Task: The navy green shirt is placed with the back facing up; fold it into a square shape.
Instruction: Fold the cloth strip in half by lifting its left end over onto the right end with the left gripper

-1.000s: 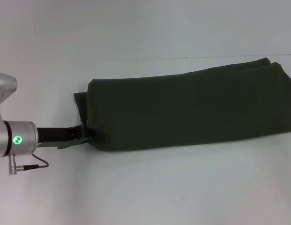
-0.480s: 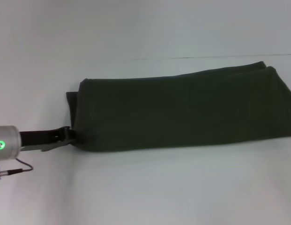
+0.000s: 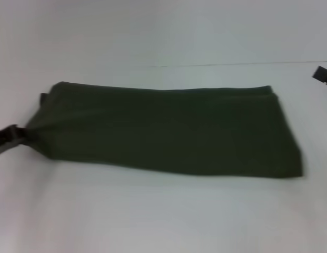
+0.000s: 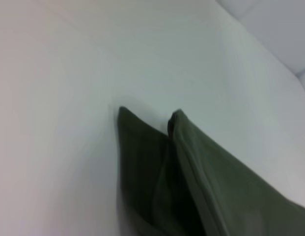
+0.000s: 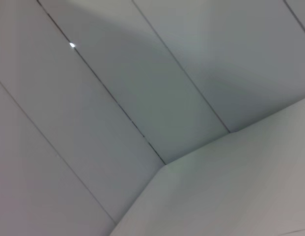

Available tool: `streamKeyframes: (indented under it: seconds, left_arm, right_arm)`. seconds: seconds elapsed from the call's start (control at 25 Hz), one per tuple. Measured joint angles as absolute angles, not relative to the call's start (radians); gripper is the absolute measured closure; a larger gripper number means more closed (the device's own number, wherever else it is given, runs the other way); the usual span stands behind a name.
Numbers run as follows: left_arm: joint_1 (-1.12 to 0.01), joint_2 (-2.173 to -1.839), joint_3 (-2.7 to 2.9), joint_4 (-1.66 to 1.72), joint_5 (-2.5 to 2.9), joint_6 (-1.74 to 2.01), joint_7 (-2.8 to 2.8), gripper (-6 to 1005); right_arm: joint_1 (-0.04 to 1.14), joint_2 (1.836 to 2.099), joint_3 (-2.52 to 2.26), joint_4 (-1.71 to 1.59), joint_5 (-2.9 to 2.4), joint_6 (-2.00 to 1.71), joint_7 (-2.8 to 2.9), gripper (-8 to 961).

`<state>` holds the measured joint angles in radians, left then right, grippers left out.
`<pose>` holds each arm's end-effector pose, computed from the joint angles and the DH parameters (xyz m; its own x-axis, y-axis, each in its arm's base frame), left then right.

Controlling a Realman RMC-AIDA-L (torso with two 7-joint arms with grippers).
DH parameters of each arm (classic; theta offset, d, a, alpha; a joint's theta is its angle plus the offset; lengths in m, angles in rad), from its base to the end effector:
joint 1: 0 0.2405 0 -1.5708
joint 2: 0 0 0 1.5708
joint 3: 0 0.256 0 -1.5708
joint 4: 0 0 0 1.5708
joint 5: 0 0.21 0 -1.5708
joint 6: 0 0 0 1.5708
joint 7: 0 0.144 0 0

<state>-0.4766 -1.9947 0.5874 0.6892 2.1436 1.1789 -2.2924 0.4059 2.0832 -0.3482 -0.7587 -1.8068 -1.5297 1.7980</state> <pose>-0.3504 0.3561 0.0613 0.0786 0.7536 0.6526 0.9963 -0.0360 -0.0785 0.3114 0.3231 0.0869 0.2635 -0.4240 -0.8665 -0.8787 -0.4761 -0.0342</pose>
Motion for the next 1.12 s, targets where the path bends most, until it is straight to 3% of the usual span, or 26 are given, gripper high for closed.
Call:
streamKeyframes:
  seconds: [0.28,0.64,0.92,1.0,1.12]
  left_arm:
    - [-0.432,-1.962,0.523,0.722,2.150,1.174,-2.299,973]
    - [-0.365,-1.957,0.451,0.806,2.142,1.202,-2.313,973]
    - [-0.414,-2.024,0.444,0.862,1.960,1.475,-2.232,973]
    - [-0.460,-2.057,0.447,0.863,1.929,1.537,-2.203,972]
    - [-0.558,-2.139,0.475,0.860,1.909,1.613,-2.145,972]
  right_arm:
    - [0.458,2.081,-0.354,-0.707,-1.815,-1.489,1.760,53]
    - [0.472,2.073,-0.364,-0.692,-1.816,-1.469,1.753,54]
    - [0.454,2.068,-0.364,-0.694,-1.816,-1.479,1.748,54]
    - [0.444,2.063,-0.363,-0.690,-1.816,-1.488,1.742,54]
    - [0.432,2.060,-0.364,-0.688,-1.816,-1.511,1.728,54]
